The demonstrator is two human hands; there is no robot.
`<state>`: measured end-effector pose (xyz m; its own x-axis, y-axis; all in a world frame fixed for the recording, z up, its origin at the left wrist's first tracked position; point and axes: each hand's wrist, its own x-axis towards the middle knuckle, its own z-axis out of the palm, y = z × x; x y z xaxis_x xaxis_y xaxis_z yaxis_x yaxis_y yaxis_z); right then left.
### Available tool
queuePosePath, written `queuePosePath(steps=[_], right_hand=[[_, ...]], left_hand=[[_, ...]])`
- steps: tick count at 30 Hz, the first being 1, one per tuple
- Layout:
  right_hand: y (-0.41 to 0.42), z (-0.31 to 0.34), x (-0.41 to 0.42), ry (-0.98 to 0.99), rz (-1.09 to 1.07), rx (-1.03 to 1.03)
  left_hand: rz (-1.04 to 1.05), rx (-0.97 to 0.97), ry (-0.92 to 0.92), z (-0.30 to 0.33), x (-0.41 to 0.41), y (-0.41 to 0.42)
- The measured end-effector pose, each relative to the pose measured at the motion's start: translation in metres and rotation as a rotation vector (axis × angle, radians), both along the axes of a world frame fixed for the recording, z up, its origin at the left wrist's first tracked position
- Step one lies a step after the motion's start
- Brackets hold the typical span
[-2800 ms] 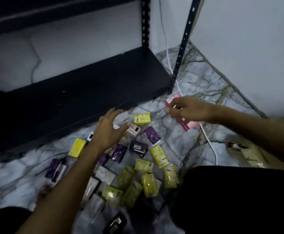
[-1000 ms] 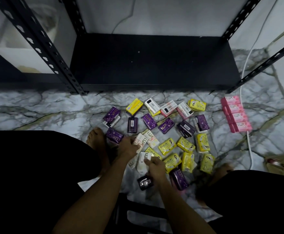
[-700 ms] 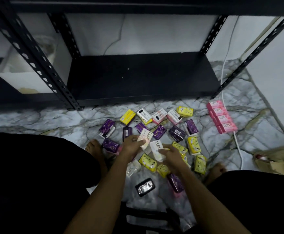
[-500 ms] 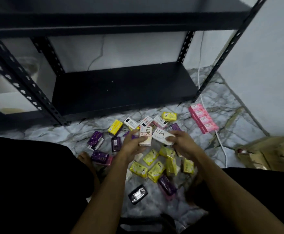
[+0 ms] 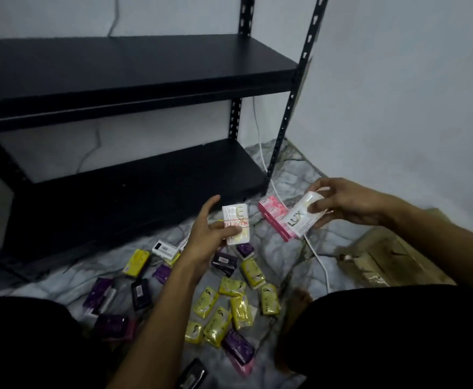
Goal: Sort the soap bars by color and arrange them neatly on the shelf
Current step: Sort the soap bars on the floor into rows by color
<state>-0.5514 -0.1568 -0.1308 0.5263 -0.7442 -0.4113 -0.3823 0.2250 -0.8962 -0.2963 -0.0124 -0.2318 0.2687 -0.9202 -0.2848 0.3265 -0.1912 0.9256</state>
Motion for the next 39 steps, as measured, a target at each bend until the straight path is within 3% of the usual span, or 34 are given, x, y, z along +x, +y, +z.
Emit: queuePosePath(steps=[6, 12, 18, 24, 33, 39], right_hand=[[-0.051, -0.019, -0.083, 0.019, -0.246, -0.044], [-0.075, -0.157, -0.108, -0.021, -0.585, 0.064], [-0.106, -0.295, -0.097, -0.007, -0.732, 0.188], [-0.14, -0.385, -0.076, 0.045, -0.817, 0.075], [-0.147, -0.436, -0.059, 0.277, -0.785, -0.24], [-0.146, -0.435, -0.067, 0.24, -0.771, -0.18]], left_hand=[[-0.065, 0.057, -0.05, -0.001, -0.05, -0.062], [-0.059, 0.172, -0.146, -0.051, -0.079, -0.124], [-0.082, 0.273, -0.156, -0.133, -0.1, -0.178], [-0.107, 0.407, -0.149, -0.21, -0.12, -0.204], [-0.091, 0.454, -0.149, -0.281, -0.149, -0.224], [-0.117, 0.465, -0.111, -0.291, -0.157, -0.23]])
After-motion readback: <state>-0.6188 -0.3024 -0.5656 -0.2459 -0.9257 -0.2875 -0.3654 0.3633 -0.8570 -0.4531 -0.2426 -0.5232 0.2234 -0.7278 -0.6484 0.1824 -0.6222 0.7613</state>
